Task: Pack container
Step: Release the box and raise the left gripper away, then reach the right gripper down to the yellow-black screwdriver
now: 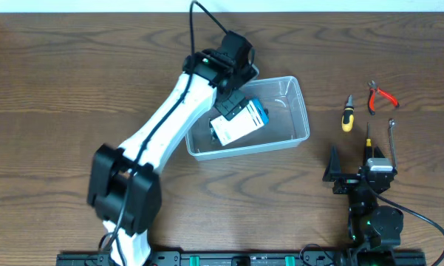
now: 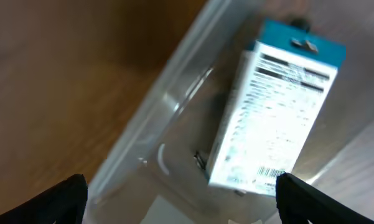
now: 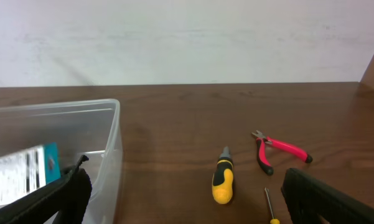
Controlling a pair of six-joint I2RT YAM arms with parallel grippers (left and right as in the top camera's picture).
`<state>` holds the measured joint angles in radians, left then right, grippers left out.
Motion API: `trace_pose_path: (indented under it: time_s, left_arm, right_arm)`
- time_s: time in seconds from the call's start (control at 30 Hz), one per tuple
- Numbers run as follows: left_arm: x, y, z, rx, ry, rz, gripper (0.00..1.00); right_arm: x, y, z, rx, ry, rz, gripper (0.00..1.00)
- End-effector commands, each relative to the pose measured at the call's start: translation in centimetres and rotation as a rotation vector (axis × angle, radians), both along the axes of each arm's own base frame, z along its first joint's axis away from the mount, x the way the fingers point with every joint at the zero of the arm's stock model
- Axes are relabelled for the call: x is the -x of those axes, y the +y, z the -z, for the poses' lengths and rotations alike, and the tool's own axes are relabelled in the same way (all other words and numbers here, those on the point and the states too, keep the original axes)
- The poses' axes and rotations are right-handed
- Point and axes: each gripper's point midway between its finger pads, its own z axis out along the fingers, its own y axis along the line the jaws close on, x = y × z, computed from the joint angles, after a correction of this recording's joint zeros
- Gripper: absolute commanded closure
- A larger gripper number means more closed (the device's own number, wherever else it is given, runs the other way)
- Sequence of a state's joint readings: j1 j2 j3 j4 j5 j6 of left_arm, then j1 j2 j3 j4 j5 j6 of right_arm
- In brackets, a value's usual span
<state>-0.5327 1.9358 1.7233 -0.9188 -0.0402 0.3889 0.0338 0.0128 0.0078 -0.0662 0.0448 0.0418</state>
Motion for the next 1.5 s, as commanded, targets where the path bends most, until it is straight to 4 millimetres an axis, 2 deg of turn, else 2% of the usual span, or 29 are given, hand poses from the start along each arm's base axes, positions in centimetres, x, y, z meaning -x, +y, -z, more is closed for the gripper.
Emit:
trace_pose_path:
  time_s: [0.0, 0.1, 0.2, 0.33, 0.37, 0.53, 0.63, 0.7, 0.83, 1.03, 1.47]
  left_arm:
    - [-0.8, 0.9, -3.8, -0.005, -0.104, -0.038, 0.14]
    - [-2.0, 4.1, -6.3, -0.074, -0.213, -0.162, 0.13]
    - [-2.9, 7.7, -8.1, -0.101, -0.275, -0.294, 0.04]
    - [-3.9, 13.9, -9.7, -0.054, -0.312, -0.545, 0.01]
    - [-4.1, 15.3, -10.0, -0.041, -0.318, -0.603, 0.02]
    - [-3.8, 25.4, -10.7, 0.021, -0.342, -0.986, 0.02]
    - [-2.8, 29.9, -10.5, 0.015, -0.334, -1.12, 0.02]
    - [-2.2, 31.9, -10.4, 0.004, -0.327, -1.167, 0.02]
    - [-1.3, 34.7, -10.3, -0.01, -0.324, -1.235, 0.02]
    - [-0.3, 37.5, -10.3, -0.022, -0.326, -1.302, 0.02]
    - [-0.1, 38.0, -10.3, -0.024, -0.326, -1.314, 0.02]
  right_arm:
    - [0.0, -0.4, 0.0, -0.002, -0.002, 0.018, 0.01]
    - [0.0, -0.4, 0.0, -0.002, -0.001, 0.018, 0.01]
    - [0.0, -0.4, 0.0, -0.002, -0.001, 0.018, 0.01]
    - [0.0, -0.4, 0.0, -0.002, -0.001, 0.018, 0.01]
    - [0.0, -0.4, 0.0, -0.002, -0.001, 0.018, 0.01]
    - [0.0, -0.4, 0.0, -0.002, -0.001, 0.019, 0.01]
    - [0.0, -0.4, 0.0, -0.002, -0.001, 0.018, 0.01]
    - [0.0, -0.4, 0.0, -0.002, -0.001, 0.018, 0.01]
    - [0.0, -0.4, 0.0, -0.002, -0.001, 0.018, 0.01]
    - [0.0, -0.4, 0.0, -0.002, -0.001, 0.018, 0.01]
    - [0.0, -0.7, -0.1, -0.001, -0.007, 0.038, 0.01]
